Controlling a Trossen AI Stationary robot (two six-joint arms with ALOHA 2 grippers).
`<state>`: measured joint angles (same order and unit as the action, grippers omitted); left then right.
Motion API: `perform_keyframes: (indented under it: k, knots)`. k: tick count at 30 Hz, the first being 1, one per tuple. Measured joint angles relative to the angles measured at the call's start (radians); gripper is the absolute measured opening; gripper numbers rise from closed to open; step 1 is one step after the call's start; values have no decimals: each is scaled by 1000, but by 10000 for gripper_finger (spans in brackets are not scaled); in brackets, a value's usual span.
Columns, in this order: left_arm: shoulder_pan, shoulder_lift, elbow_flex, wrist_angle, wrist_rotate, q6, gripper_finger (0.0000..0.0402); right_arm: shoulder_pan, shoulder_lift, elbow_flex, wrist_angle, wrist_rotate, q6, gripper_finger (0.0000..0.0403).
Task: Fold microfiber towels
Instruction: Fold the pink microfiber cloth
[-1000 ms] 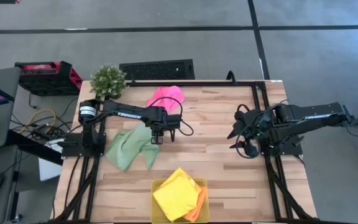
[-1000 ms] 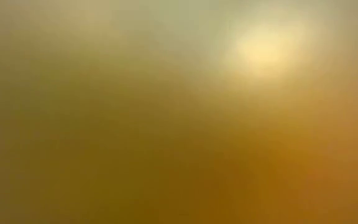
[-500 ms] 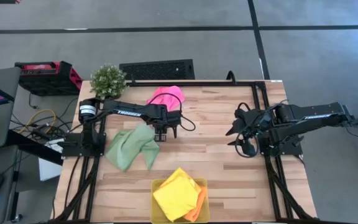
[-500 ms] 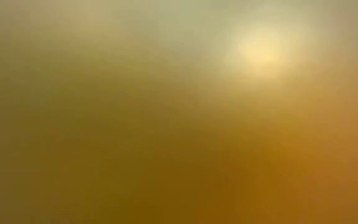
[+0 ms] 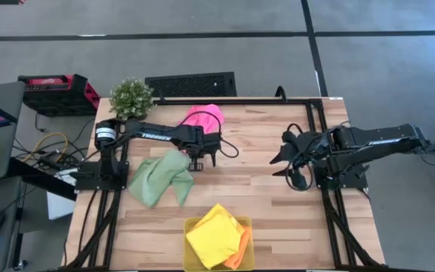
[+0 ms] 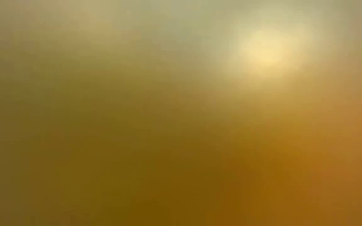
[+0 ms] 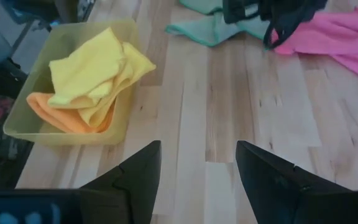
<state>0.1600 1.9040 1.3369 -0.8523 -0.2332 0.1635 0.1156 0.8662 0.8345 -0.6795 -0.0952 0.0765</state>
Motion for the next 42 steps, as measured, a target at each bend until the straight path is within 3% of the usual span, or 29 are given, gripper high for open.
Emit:
perform_keyframes:
  k: [4, 11, 20, 33, 42]
  knots:
    - [0, -54, 70, -30, -4, 27, 1, 0, 50, 0, 49, 27, -48, 232]
    - [-1, -106, 247, -234, -8, 44, 0, -2, 190, -1, 198, 181, -187, 232]
    - [-17, -104, 426, -420, -13, 64, 0, -84, 442, -1, 538, 183, -268, 232]
    - [-17, -104, 505, -478, 11, 88, 0, -178, 763, 1, 1106, 258, -313, 232]
    - [-24, -106, 516, -472, 18, 134, 0, -219, 923, 68, 1146, 311, -313, 232]
